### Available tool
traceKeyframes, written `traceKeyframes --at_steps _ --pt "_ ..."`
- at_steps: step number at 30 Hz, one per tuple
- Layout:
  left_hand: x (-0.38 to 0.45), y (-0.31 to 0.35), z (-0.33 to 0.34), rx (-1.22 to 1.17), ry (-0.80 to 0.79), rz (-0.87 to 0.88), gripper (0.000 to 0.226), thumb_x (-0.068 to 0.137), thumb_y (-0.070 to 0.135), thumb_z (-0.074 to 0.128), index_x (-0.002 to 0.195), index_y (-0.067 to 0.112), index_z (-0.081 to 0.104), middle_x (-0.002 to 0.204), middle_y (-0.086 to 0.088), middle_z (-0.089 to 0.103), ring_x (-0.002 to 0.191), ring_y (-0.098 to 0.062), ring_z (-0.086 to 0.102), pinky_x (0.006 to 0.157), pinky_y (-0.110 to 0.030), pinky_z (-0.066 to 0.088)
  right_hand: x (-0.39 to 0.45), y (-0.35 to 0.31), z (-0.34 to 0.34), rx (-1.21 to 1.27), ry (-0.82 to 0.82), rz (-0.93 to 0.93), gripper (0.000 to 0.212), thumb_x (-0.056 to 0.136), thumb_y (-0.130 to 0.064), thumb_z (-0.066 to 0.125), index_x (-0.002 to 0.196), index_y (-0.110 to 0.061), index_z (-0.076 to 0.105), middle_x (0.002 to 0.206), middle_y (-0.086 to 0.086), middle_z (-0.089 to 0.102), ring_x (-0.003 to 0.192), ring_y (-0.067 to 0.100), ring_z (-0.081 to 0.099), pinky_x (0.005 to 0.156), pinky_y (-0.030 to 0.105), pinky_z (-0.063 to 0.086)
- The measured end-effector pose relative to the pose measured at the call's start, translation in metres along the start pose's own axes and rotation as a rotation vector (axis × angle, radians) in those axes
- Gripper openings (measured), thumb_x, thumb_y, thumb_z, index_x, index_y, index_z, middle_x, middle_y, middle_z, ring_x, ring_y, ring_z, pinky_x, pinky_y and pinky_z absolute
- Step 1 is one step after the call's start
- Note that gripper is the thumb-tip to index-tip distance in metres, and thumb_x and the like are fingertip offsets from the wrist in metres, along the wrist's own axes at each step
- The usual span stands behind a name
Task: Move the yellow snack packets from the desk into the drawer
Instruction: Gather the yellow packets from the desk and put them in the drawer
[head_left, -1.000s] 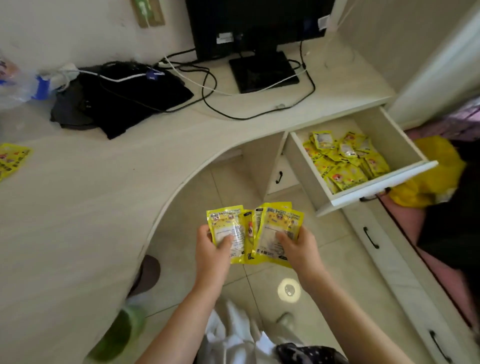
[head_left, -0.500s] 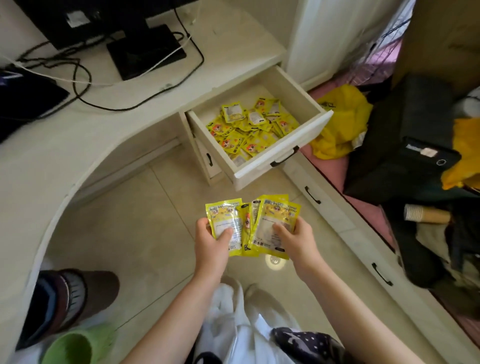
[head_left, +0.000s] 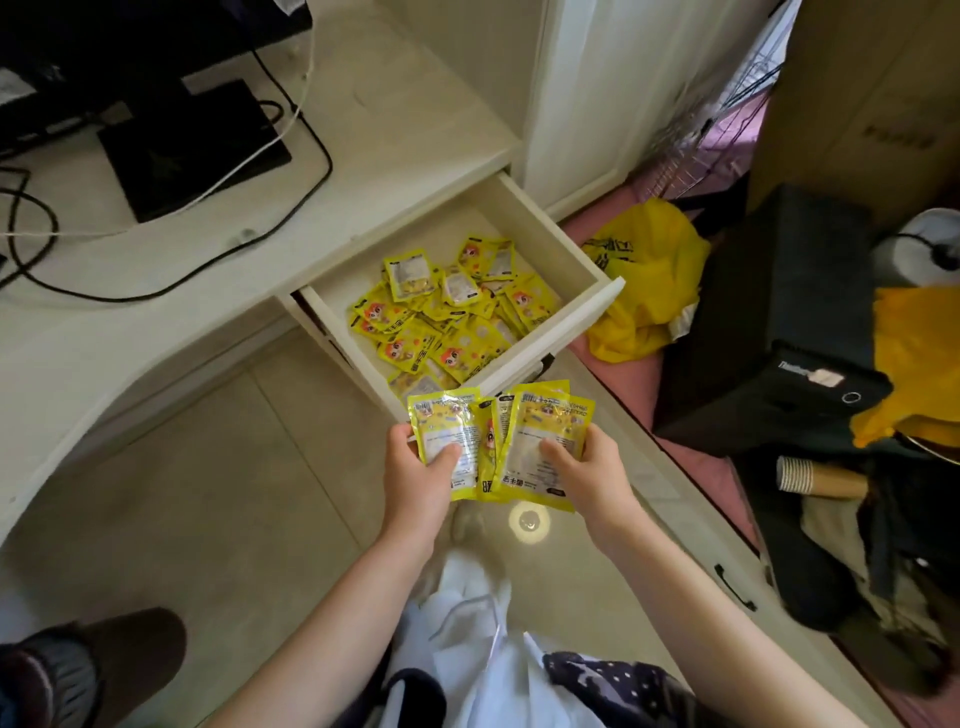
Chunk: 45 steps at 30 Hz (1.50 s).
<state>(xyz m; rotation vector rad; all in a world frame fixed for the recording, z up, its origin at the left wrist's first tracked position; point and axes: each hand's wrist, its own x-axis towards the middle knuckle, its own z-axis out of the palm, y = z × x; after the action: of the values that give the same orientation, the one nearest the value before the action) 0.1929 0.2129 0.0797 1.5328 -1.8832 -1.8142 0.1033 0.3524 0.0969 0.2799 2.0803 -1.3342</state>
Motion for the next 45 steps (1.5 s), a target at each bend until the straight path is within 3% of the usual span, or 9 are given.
traceKeyframes --at_steps 7,12,15,20,24,31,36,41,45 --pt "0.054 0.041 0.028 0.009 0.031 -0.014 0.033 0.085 0.017 0.068 0.108 0.024 0.045 0.103 0.000 0.063 0.091 -0.018 0.062 0.080 -0.035 0.051 0.063 -0.051 -0.005 -0.024 -0.049 -0.020 0.018 0.092 -0.010 0.057 0.110 -0.015 0.058 0.109 0.006 0.068 0.097 0.023 0.067 0.077 0.034 0.054" --pt "0.084 0.062 0.052 -0.003 0.112 -0.062 0.037 0.083 0.016 0.069 0.114 0.016 0.047 0.106 -0.005 0.065 0.093 -0.025 0.064 0.084 -0.038 0.052 0.113 -0.080 -0.009 -0.134 -0.111 -0.051 0.022 0.091 -0.011 0.059 0.112 -0.014 0.060 0.113 0.007 0.068 0.102 0.024 0.066 0.090 0.045 0.054" --pt "0.100 0.071 0.068 -0.018 0.170 -0.110 0.048 0.083 0.021 0.069 0.124 0.016 0.045 0.116 -0.006 0.061 0.101 -0.026 0.062 0.091 -0.043 0.051 0.145 -0.092 -0.012 -0.184 -0.180 -0.046 0.026 0.089 -0.019 0.061 0.115 -0.014 0.059 0.112 0.006 0.068 0.101 0.024 0.066 0.088 0.049 0.055" --pt "0.119 0.084 0.103 -0.107 0.302 -0.201 0.050 0.082 0.026 0.071 0.124 0.020 0.045 0.120 -0.004 0.060 0.106 -0.025 0.060 0.096 -0.047 0.049 0.198 -0.120 -0.020 -0.308 -0.289 -0.059 0.027 0.090 -0.021 0.060 0.115 -0.013 0.057 0.111 0.008 0.067 0.102 0.026 0.064 0.090 0.049 0.053" --pt "0.140 0.091 0.129 -0.202 0.393 -0.292 0.046 0.081 0.024 0.073 0.120 0.020 0.048 0.117 -0.003 0.062 0.102 -0.023 0.062 0.092 -0.042 0.050 0.237 -0.143 -0.021 -0.363 -0.389 -0.086 0.022 0.093 -0.013 0.055 0.115 -0.012 0.058 0.106 0.003 0.066 0.098 0.022 0.064 0.085 0.039 0.054" --pt "0.204 0.101 0.146 -0.189 0.449 -0.333 0.054 0.084 0.025 0.070 0.130 0.018 0.044 0.121 -0.002 0.059 0.102 -0.022 0.060 0.084 -0.037 0.047 0.309 -0.164 0.011 -0.437 -0.437 -0.019 0.016 0.091 -0.013 0.058 0.103 -0.024 0.059 0.108 0.005 0.068 0.102 0.026 0.065 0.089 0.048 0.055" --pt "0.267 0.106 0.140 -0.170 0.473 -0.368 0.052 0.086 0.021 0.069 0.130 0.016 0.043 0.118 0.000 0.059 0.096 -0.019 0.057 0.076 -0.031 0.041 0.359 -0.175 0.057 -0.456 -0.459 0.033 0.017 0.089 -0.010 0.062 0.104 -0.019 0.062 0.111 0.009 0.069 0.103 0.028 0.066 0.090 0.048 0.054" --pt "0.329 0.105 0.132 -0.129 0.487 -0.351 0.060 0.087 0.020 0.068 0.138 0.014 0.038 0.135 -0.006 0.051 0.108 -0.019 0.052 0.086 -0.029 0.040 0.403 -0.185 0.100 -0.542 -0.438 -0.001 0.021 0.088 -0.016 0.063 0.109 -0.015 0.066 0.110 0.011 0.069 0.102 0.029 0.065 0.092 0.043 0.053" --pt "0.367 0.106 0.127 -0.117 0.493 -0.329 0.057 0.088 0.020 0.067 0.138 0.012 0.042 0.129 -0.003 0.055 0.116 -0.022 0.054 0.091 -0.029 0.039 0.435 -0.188 0.121 -0.506 -0.402 0.039 0.014 0.088 -0.020 0.062 0.102 -0.017 0.066 0.105 0.015 0.070 0.098 0.033 0.067 0.090 0.050 0.054"
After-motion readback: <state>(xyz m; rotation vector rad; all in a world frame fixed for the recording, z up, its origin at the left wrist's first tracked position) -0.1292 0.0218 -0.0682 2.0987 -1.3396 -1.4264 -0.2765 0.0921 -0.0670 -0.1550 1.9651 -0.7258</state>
